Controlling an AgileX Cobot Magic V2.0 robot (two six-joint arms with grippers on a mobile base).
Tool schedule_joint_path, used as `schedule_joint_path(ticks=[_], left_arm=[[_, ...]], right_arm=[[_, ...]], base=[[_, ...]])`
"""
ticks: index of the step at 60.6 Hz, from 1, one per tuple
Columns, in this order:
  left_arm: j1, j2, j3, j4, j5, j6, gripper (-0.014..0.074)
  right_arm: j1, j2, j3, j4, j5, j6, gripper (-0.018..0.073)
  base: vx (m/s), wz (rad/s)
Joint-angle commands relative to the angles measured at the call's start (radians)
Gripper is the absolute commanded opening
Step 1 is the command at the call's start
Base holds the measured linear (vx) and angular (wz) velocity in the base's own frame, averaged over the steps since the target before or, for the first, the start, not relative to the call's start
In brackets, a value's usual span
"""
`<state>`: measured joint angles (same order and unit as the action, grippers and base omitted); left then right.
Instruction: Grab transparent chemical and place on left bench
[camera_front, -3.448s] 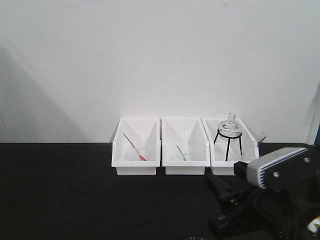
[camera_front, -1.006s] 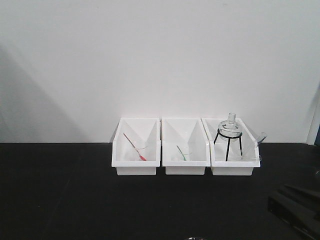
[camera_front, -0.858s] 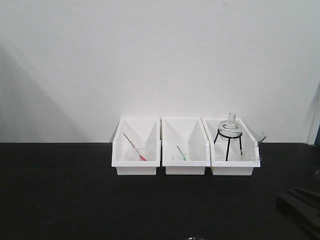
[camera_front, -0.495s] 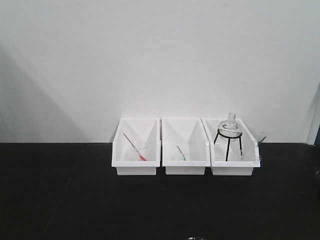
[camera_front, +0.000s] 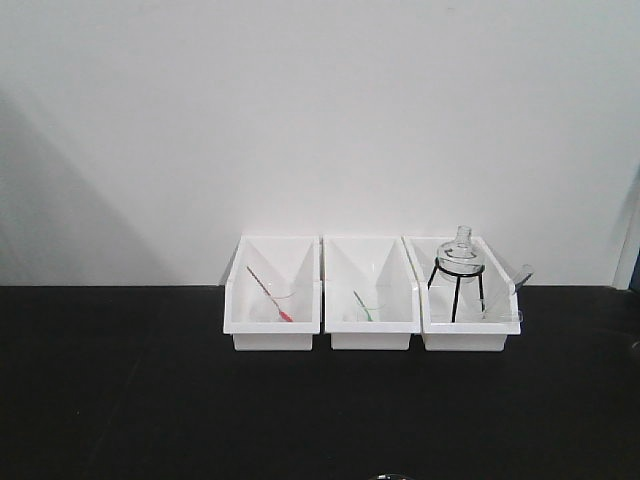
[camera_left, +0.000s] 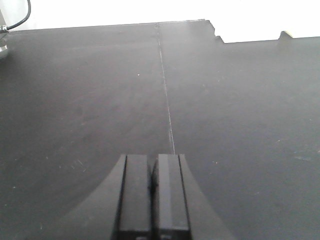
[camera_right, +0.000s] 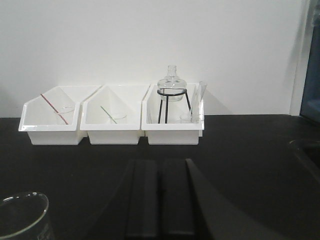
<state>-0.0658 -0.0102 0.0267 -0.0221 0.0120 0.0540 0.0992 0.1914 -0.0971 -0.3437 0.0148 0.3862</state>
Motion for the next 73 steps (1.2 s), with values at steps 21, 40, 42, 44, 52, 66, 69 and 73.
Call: schedule_joint_path(ticks=[21, 40, 42, 44, 52, 66, 69, 73], left_arm=[[-0.002, -0.019, 0.016, -0.001, -0.078, -0.008, -0.0003], [-0.002, -0.019, 0.016, -0.001, -0.078, -0.008, -0.0003], [-0.002, -0.019, 0.016, -0.001, -0.078, -0.008, -0.0003], [-0.002, -0.019, 0.016, -0.001, -0.078, -0.008, -0.0003], [-0.002, -0.019, 0.016, -0.001, -0.078, -0.008, -0.0003], [-0.002, -0.019, 0.016, -0.001, -0.078, -0.008, -0.0003], [-0.002, -0.019, 0.016, -0.001, -0.078, -0.008, -0.0003], [-0.002, -0.019, 0.016, -0.001, -0.078, -0.008, -0.0003]], right_arm=[[-0.012, -0.211, 0.135, 0.083, -0.094, -0.017, -0.0004], [-0.012, -0.214, 0.135, 0.084, -0.094, -0.017, -0.0004], [-0.012, -0.214, 0.135, 0.084, -0.094, -0.017, -0.0004], [-0.012, -0.214, 0.135, 0.084, -0.094, -0.017, -0.0004], [-0.012, -0.214, 0.135, 0.084, -0.094, -0.017, -0.0004], [-0.012, -0.214, 0.135, 0.084, -0.094, -0.017, -0.0004], [-0.012, -0.214, 0.135, 0.084, -0.094, -0.017, -0.0004], [-0.012, -0.214, 0.135, 0.084, -0.094, -0.017, -0.0004]], base=[[0.00, 0.00], [0.00, 0.00], [0.00, 0.00], [0.00, 0.00], [0.00, 0.00], [0.00, 0.00], [0.00, 0.00], [0.00, 0.00]])
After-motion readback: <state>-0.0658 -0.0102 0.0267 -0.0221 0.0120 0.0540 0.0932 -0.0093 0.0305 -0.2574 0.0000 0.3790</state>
